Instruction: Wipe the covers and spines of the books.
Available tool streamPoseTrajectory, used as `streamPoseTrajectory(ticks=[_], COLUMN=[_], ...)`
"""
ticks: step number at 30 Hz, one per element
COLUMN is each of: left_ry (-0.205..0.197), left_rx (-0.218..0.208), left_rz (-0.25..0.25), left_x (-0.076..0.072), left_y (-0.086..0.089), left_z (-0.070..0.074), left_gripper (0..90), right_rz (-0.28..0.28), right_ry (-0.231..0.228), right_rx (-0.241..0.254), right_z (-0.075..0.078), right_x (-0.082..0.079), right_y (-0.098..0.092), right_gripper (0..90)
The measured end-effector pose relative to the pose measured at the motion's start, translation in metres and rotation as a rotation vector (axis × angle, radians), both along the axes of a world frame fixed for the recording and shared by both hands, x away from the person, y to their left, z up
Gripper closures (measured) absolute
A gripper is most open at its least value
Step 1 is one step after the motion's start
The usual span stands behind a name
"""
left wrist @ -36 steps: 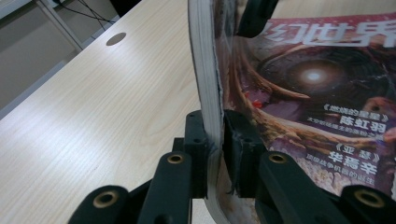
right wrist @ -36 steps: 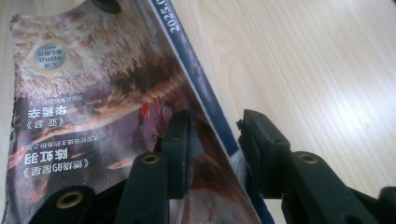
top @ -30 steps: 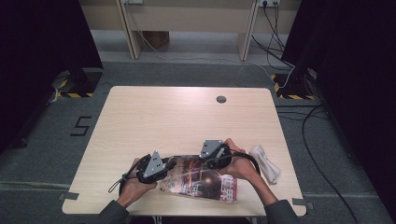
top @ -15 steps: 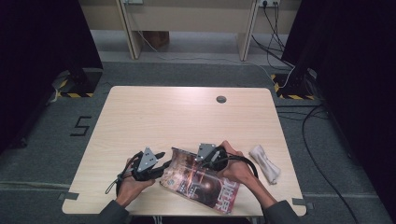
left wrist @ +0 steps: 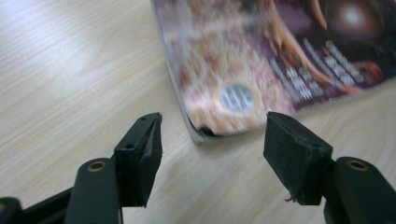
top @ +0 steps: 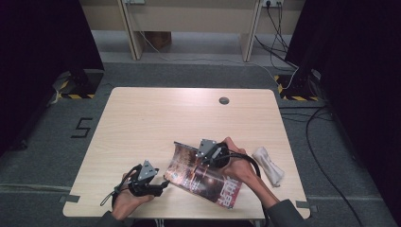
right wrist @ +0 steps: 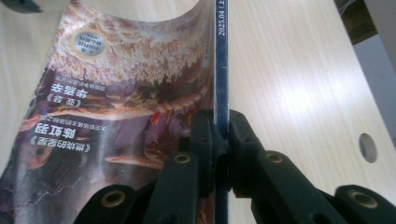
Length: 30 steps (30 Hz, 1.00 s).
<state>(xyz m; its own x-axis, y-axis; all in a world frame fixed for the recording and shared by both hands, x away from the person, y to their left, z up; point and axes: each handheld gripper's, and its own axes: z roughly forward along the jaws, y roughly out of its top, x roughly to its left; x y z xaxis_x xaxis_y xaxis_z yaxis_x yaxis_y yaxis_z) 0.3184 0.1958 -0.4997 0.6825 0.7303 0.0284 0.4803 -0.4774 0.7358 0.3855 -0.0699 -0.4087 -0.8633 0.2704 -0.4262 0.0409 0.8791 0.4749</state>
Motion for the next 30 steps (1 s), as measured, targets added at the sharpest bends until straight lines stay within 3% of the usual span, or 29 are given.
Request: streamPoseTrajectory(ticks=[9,17,20,24,30], left_ry=[0.024,0.027,0.019,0.024,0.021], left_rx=[-0.005,-0.002,-0.008,-0.009,-0.013], left_rz=[0.015,0.008,0.008,0.023,0.035], left_x=[0.003,0.004,0.005,0.006,0.006], left_y=[0.001,-0.002,-0.001,0.002,0.003], left_z=[-0.003,-0.004,-0.004,-0.004,-0.003], left_gripper=[35.9,35.9,36.1,36.1,36.2], right_rz=[-0.060,-0.112,-0.106,-0.100,-0.063], right_ry=[-0.049,-0.160,-0.190,-0.197,-0.167], right_rx=[-0.030,-0.105,-0.129,-0.141,-0.132], right_z=[0.021,0.050,0.060,0.061,0.045], right_x=[0.020,0.036,0.042,0.039,0.024], right_y=[-0.001,0.005,0.009,0.014,0.019], right_gripper=[83.8,83.9,83.9,84.1,84.1])
